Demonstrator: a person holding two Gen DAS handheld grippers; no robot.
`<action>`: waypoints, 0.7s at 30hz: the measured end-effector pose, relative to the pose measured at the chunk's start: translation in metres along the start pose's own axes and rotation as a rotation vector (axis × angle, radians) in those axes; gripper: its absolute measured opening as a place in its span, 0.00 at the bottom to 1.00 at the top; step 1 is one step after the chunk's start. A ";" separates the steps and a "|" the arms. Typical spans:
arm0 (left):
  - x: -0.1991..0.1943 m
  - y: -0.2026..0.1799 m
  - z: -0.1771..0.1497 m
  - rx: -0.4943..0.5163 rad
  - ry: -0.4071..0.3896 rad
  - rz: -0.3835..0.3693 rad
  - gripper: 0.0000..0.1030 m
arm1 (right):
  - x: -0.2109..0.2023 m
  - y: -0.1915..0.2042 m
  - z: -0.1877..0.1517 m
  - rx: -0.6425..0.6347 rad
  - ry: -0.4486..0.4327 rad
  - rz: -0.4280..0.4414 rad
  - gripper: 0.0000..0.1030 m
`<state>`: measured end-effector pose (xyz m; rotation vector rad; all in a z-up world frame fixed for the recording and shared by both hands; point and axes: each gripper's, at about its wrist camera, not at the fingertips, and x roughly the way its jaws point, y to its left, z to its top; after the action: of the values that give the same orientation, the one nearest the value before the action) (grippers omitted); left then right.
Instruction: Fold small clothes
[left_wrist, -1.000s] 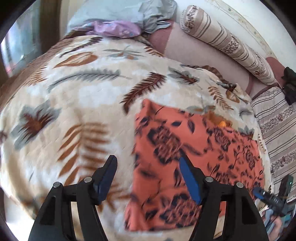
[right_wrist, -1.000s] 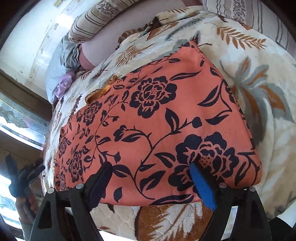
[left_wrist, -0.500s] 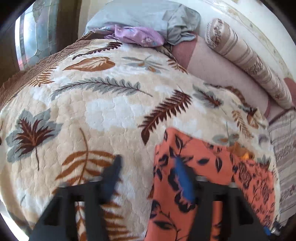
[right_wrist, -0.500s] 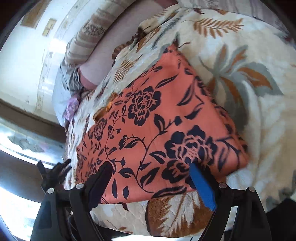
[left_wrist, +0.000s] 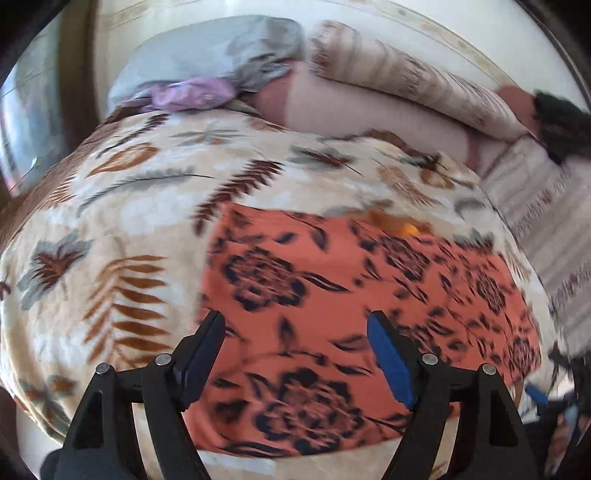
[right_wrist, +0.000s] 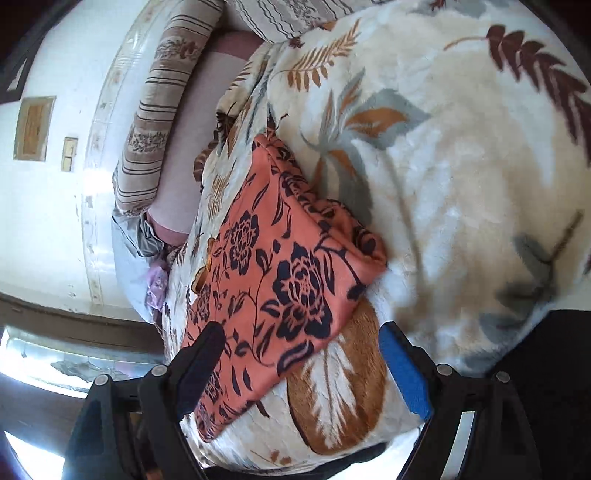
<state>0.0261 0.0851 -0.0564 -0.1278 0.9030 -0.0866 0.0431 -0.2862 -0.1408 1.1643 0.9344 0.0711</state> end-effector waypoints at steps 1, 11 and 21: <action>0.002 -0.012 -0.004 0.019 0.021 -0.010 0.77 | 0.006 -0.003 0.003 0.028 0.002 -0.003 0.85; 0.032 -0.086 -0.003 0.153 0.037 0.000 0.85 | 0.020 0.001 0.013 0.006 -0.058 -0.040 0.57; 0.067 -0.090 -0.016 0.202 0.149 0.073 0.85 | 0.021 0.004 0.012 -0.039 -0.044 -0.030 0.64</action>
<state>0.0529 -0.0139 -0.1049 0.1009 1.0409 -0.1204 0.0665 -0.2829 -0.1488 1.1112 0.9076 0.0393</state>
